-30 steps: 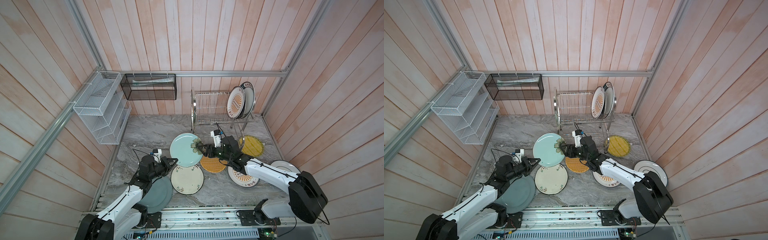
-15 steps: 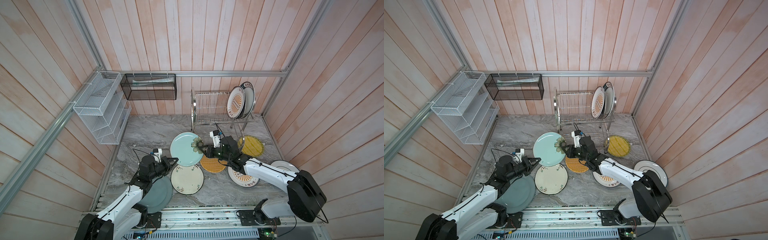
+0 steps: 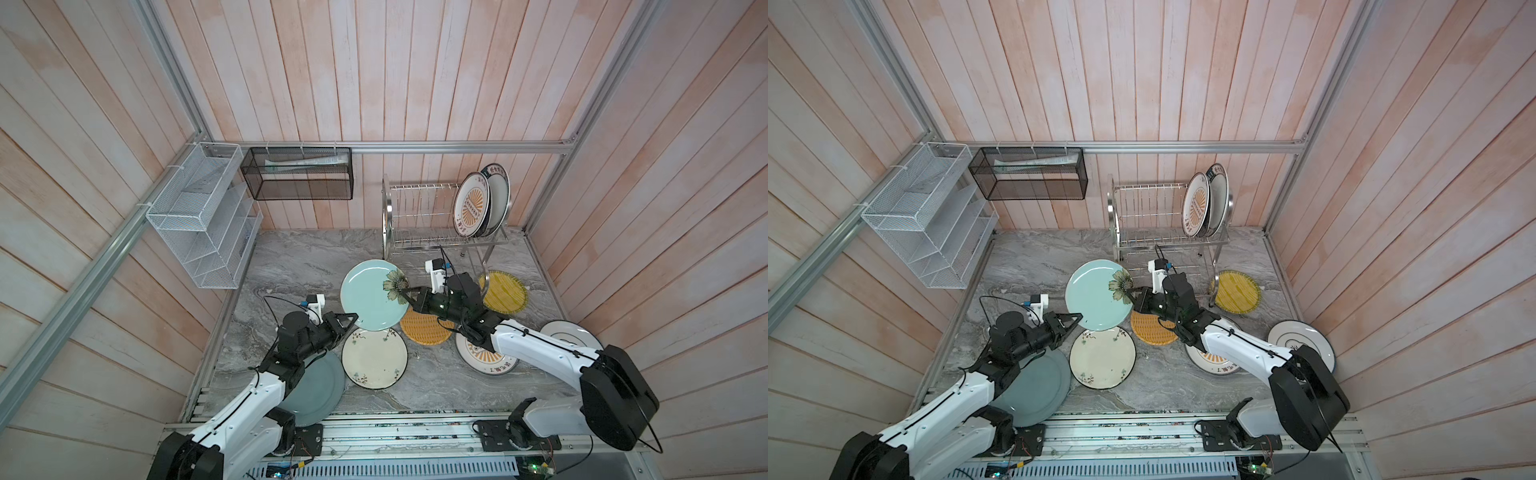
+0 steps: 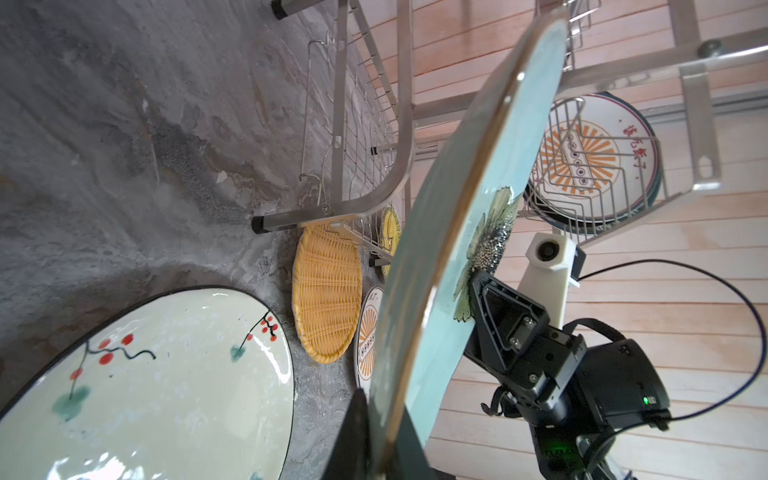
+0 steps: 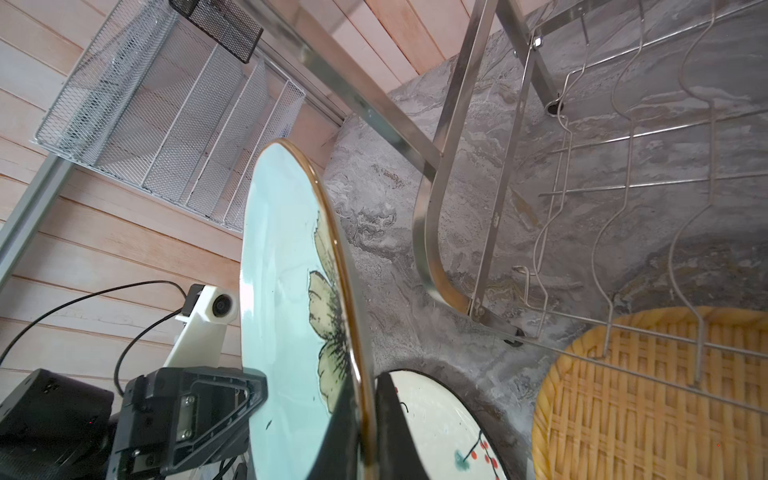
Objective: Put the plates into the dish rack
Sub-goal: 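Open the left gripper and draw it back while the right gripper lifts the plate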
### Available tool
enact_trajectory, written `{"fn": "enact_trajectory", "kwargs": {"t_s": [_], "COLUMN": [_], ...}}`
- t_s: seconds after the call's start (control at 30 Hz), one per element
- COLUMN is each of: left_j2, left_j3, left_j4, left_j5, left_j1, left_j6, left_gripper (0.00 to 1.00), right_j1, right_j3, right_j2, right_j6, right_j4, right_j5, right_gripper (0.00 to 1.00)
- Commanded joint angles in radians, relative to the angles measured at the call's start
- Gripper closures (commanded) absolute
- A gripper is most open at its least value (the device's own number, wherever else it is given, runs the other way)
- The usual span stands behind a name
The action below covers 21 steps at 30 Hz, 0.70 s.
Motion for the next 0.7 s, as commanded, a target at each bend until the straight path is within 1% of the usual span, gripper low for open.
{"fn": "enact_trajectory", "kwargs": {"t_s": [0.0, 0.13, 0.3, 0.37, 0.4, 0.57, 0.67], "left_j2": [-0.038, -0.060, -0.108, -0.127, -0.135, -0.154, -0.142], "left_j3": [0.035, 0.034, 0.036, 0.038, 0.037, 0.044, 0.073], "left_j4": [0.090, 0.066, 0.030, 0.011, 0.011, 0.036, 0.038], "left_j5": [-0.013, -0.024, -0.040, -0.048, -0.050, -0.031, -0.009], "left_j1": [0.000, 0.000, 0.000, 0.000, 0.001, 0.000, 0.001], "left_j6": [0.013, 0.028, 0.066, 0.086, 0.096, 0.144, 0.198], "left_gripper": [0.62, 0.38, 0.15, 0.02, 0.00, 0.00, 0.00], "right_j1": [0.012, 0.011, 0.011, 0.011, 0.011, 0.011, 0.011], "right_j3": [-0.020, -0.037, -0.056, -0.065, -0.070, -0.082, -0.082], "right_j2": [-0.052, -0.097, -0.153, -0.181, -0.199, -0.293, -0.355], "right_j6": [-0.013, -0.003, 0.000, 0.001, 0.004, -0.010, -0.020], "right_j4": [0.004, -0.020, -0.052, -0.068, -0.078, -0.152, -0.201], "right_j5": [0.048, 0.097, 0.127, 0.143, 0.154, 0.199, 0.218], "right_gripper": [1.00, 1.00, 1.00, 1.00, 1.00, 1.00, 1.00]}}
